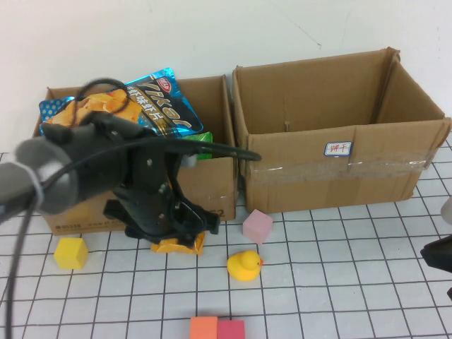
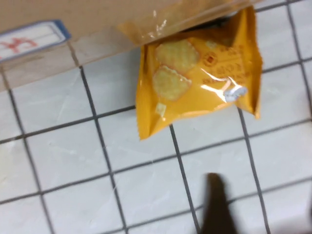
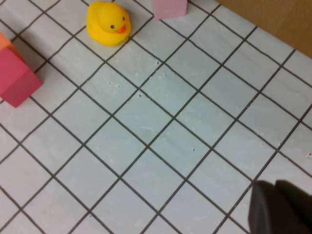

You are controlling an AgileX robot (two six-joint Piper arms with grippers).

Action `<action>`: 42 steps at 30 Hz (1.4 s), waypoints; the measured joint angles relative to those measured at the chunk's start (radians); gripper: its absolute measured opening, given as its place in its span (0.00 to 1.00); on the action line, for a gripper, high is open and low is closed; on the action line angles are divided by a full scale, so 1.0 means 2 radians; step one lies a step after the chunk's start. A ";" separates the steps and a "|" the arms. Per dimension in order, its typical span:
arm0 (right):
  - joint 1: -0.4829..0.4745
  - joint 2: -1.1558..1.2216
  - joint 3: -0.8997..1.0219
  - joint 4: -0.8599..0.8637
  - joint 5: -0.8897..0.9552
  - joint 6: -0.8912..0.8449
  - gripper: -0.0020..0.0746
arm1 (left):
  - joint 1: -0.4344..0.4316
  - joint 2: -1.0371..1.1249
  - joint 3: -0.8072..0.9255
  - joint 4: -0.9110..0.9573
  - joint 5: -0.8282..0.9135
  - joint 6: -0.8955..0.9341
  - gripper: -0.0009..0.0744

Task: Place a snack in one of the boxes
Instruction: Pick up the biscuit

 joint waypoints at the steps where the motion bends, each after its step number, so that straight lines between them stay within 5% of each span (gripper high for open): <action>1: 0.000 0.000 0.000 0.000 0.000 0.000 0.03 | 0.000 0.009 0.000 0.000 -0.007 -0.004 0.60; 4: 0.000 0.000 0.000 0.000 0.000 0.000 0.03 | 0.000 0.032 0.000 -0.003 -0.025 -0.011 0.83; 8: 0.000 0.000 0.000 0.000 0.000 -0.001 0.03 | 0.000 0.048 0.000 -0.004 -0.050 -0.019 0.91; 29: 0.000 0.001 -0.001 0.000 0.000 -0.001 0.03 | 0.000 0.091 0.000 0.095 -0.145 -0.095 0.93; 42: 0.000 0.001 -0.001 0.000 0.000 -0.001 0.03 | 0.000 0.094 -0.002 0.135 -0.126 -0.157 0.93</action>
